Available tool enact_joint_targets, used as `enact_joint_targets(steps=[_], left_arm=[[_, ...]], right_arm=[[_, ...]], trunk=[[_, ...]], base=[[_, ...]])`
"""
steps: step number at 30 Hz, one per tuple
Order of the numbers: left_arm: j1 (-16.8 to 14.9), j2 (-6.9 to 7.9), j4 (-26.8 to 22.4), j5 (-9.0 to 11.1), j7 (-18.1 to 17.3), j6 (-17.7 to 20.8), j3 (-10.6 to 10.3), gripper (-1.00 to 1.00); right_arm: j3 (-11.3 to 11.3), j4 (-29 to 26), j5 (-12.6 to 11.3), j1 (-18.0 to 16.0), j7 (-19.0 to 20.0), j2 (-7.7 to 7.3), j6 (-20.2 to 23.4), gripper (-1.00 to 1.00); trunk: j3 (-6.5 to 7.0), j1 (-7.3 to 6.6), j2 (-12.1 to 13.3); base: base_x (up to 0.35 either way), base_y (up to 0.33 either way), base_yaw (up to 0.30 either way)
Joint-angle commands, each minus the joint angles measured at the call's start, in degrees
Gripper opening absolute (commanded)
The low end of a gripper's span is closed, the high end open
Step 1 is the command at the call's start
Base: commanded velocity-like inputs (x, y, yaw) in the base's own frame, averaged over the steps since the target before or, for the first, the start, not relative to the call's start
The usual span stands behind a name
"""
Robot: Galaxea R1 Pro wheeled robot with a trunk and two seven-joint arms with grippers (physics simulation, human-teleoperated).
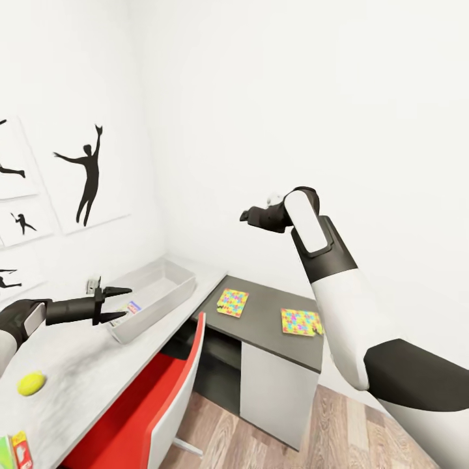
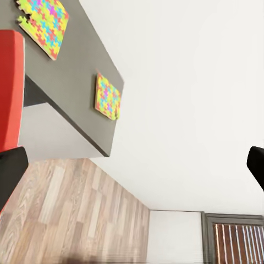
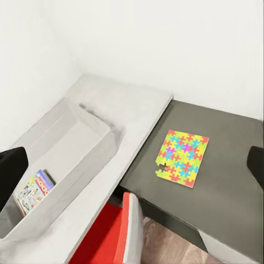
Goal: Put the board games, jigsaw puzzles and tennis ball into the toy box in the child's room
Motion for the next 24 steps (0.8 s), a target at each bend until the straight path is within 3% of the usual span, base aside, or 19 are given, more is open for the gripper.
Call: enact_joint_targets(steps=[1, 5, 15, 19, 20, 24], left_arm=[[-0.02, 0.04, 0.00, 0.32, -0.09, 0.49, -0.17, 1.00], [-0.02, 0.04, -0.03, 0.32, -0.09, 0.49, -0.17, 1.00], [-0.02, -0.05, -0.09, 0.35, -0.09, 0.41, -0.17, 1.00], [-0.02, -0.19, -0.09, 0.35, -0.09, 0.40, -0.17, 1.00], [-0.02, -0.19, -0.09, 0.35, -0.09, 0.40, -0.17, 1.00], [0.06, -0.22, -0.09, 0.35, -0.09, 0.38, -0.17, 1.00]], right_arm=[[0.05, -0.10, -0.56, -0.03, -0.58, 0.01, 0.05, 1.00], [0.02, -2.30, -0.71, 0.83, -0.54, -1.34, 0.51, 1.00], [-0.44, -13.83, -0.81, 11.26, -0.41, -9.95, 0.83, 1.00], [-4.50, -20.19, -0.85, 18.87, -0.09, -15.74, 0.83, 1.00], [-5.11, -20.68, -0.84, 19.98, -0.05, -16.24, 0.82, 1.00], [-8.49, -22.45, -0.66, 29.63, 0.02, -18.20, 0.34, 1.00]], trunk=[[-0.11, 0.03, -0.09], [-0.13, 0.03, -0.09], [-0.14, 0.03, -0.09], [-0.14, 0.03, -0.09], [-0.14, 0.03, -0.09], [-0.14, 0.03, -0.09]], base=[[0.000, 0.000, -0.266], [0.000, 0.000, -0.274], [0.000, 0.000, -0.284], [0.000, 0.000, -0.285], [0.000, 0.000, -0.285], [0.000, 0.000, -0.285]])
